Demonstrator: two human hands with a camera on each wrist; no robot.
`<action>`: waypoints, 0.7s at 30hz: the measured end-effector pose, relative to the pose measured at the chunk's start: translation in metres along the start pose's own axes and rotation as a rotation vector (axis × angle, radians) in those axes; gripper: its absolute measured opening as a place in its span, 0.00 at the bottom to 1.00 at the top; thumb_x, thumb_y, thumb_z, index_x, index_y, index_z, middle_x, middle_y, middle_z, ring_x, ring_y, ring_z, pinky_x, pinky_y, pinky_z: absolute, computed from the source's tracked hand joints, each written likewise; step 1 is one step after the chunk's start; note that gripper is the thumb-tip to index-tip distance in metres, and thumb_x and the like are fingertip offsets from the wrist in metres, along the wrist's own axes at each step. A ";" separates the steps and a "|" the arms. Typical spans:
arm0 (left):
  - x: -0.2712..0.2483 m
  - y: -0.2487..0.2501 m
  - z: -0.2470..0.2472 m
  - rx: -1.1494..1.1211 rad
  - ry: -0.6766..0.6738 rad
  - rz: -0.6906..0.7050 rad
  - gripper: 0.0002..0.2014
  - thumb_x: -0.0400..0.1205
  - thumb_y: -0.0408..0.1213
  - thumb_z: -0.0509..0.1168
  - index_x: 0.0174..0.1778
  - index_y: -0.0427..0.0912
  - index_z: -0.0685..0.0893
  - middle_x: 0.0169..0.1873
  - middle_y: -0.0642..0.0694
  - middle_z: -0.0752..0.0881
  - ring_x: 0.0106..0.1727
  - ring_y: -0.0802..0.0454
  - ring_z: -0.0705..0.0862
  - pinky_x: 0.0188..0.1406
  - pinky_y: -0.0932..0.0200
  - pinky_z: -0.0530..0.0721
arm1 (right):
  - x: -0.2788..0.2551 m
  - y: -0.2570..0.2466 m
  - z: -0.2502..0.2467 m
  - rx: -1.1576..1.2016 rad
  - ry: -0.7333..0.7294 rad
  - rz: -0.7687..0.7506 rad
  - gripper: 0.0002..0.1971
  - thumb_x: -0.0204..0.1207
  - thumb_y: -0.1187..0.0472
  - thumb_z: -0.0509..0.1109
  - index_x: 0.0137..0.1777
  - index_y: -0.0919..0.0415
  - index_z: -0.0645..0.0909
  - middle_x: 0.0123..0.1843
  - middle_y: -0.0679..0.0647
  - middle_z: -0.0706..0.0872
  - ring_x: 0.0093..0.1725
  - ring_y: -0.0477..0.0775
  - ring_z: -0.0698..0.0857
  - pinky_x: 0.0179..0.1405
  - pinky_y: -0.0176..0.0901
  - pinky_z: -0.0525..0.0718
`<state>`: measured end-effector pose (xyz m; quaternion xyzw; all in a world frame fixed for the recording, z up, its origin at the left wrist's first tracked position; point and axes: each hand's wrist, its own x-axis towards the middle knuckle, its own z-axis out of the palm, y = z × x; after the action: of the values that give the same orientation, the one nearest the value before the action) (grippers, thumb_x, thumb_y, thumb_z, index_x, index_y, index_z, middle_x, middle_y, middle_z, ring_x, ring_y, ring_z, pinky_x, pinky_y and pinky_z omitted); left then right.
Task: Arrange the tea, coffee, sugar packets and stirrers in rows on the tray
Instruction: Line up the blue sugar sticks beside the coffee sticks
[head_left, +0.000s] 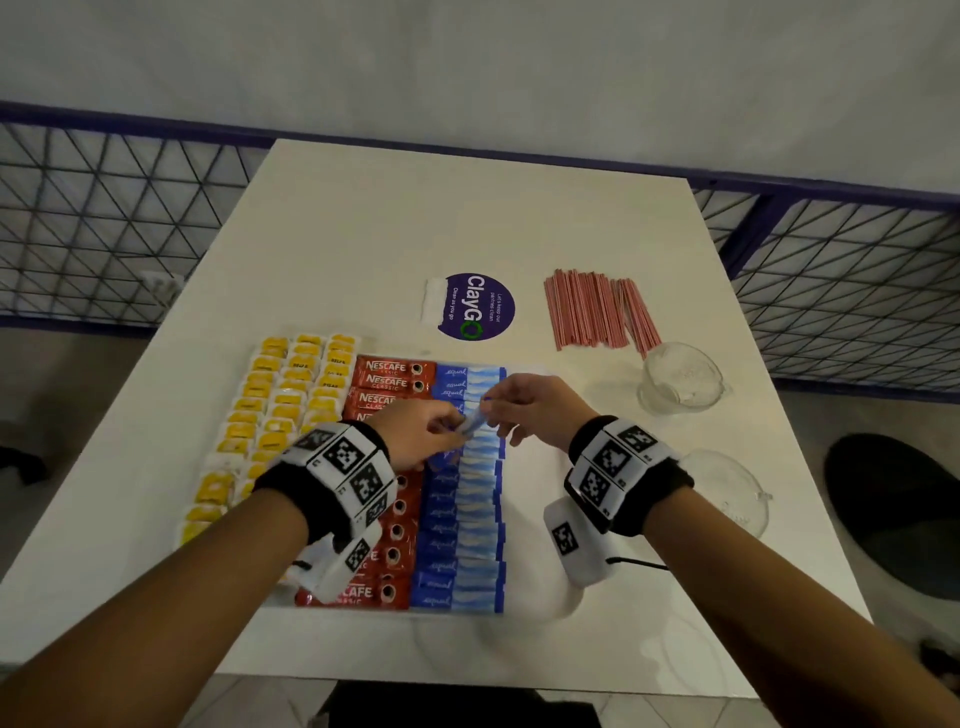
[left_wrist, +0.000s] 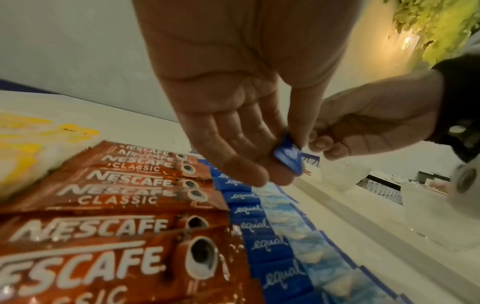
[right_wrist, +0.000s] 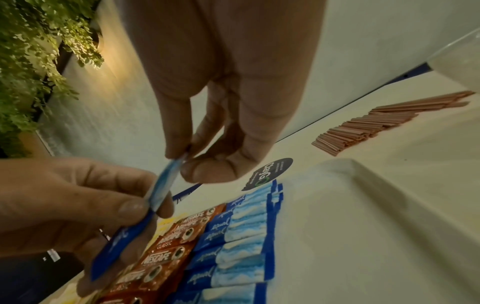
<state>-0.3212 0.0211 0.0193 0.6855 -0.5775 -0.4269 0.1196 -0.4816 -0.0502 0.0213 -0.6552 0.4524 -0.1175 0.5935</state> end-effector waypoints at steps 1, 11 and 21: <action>0.001 -0.002 0.001 0.000 0.010 -0.006 0.12 0.81 0.41 0.65 0.59 0.44 0.81 0.48 0.50 0.82 0.46 0.53 0.81 0.37 0.68 0.77 | 0.000 0.003 0.000 -0.013 -0.001 0.005 0.05 0.77 0.66 0.69 0.39 0.61 0.79 0.31 0.53 0.81 0.20 0.36 0.79 0.22 0.28 0.79; 0.003 -0.019 0.013 -0.104 0.266 -0.018 0.06 0.77 0.29 0.68 0.48 0.40 0.87 0.47 0.46 0.87 0.48 0.55 0.82 0.44 0.69 0.78 | -0.007 0.039 0.000 0.031 0.060 0.237 0.07 0.74 0.66 0.72 0.35 0.62 0.81 0.31 0.55 0.82 0.25 0.44 0.80 0.31 0.28 0.83; 0.014 -0.018 0.021 0.146 0.251 -0.021 0.06 0.78 0.28 0.68 0.49 0.37 0.87 0.54 0.41 0.83 0.56 0.46 0.81 0.59 0.57 0.77 | 0.000 0.054 0.008 0.083 0.115 0.329 0.09 0.70 0.69 0.75 0.34 0.61 0.78 0.31 0.56 0.83 0.19 0.40 0.82 0.38 0.37 0.86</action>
<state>-0.3246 0.0212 -0.0111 0.7463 -0.5805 -0.2959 0.1361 -0.5003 -0.0388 -0.0290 -0.5396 0.5816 -0.0743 0.6043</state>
